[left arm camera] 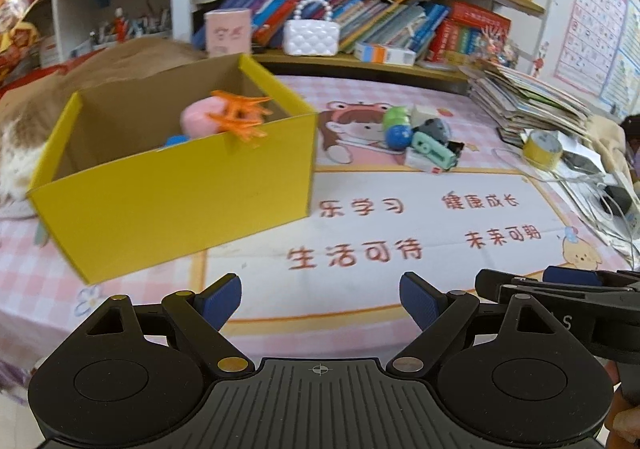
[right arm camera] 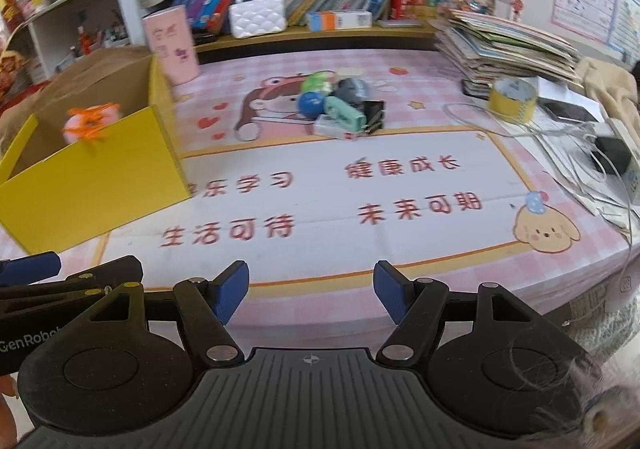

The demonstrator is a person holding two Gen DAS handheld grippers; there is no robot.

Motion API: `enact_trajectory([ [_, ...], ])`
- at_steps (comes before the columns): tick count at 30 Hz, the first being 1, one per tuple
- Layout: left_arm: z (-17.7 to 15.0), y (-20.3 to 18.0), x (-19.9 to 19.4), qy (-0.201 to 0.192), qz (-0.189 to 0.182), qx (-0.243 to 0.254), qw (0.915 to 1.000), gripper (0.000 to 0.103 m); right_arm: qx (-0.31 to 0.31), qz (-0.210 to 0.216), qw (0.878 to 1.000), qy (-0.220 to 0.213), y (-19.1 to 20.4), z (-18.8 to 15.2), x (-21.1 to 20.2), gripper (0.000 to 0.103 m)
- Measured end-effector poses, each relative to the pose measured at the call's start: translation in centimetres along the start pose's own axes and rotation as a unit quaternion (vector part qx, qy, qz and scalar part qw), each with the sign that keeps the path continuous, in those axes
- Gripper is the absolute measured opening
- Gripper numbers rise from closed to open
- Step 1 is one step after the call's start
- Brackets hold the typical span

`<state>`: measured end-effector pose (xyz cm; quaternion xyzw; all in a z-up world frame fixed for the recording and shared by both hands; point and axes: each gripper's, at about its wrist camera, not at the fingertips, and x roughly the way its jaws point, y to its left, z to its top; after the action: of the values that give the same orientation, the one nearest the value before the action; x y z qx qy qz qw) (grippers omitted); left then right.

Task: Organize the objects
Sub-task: 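Move both grippers back from the box toward the pile of small toys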

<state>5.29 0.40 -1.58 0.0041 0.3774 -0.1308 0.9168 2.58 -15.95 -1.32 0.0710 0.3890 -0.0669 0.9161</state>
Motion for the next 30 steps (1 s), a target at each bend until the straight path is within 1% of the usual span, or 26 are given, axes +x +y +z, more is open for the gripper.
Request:
enact_trajectory([
  [7, 1.8, -2.0, 2.0, 0.0, -0.005, 0.005, 1.0, 0.088, 0.002, -0.006, 1.0, -0.003, -2.1, 1.7, 1.2, 0.067],
  [14, 3.7, -4.4, 4.5, 0.004, -0.006, 0.005, 1.0, 0.089, 0.002, -0.008, 1.0, 0.003, -4.8, 4.2, 3.2, 0.067],
  [20, 5.5, -6.0, 6.5, 0.0, 0.008, -0.01, 0.9999, 0.088, -0.015, 0.005, 1.0, 0.001, -6.6, 6.4, 5.3, 0.067],
  [30, 7.3, -8.0, 9.3, 0.01, 0.041, -0.034, 0.9985, 0.088, -0.029, 0.031, 0.999, 0.013, -9.3, 9.8, 9.0, 0.067],
])
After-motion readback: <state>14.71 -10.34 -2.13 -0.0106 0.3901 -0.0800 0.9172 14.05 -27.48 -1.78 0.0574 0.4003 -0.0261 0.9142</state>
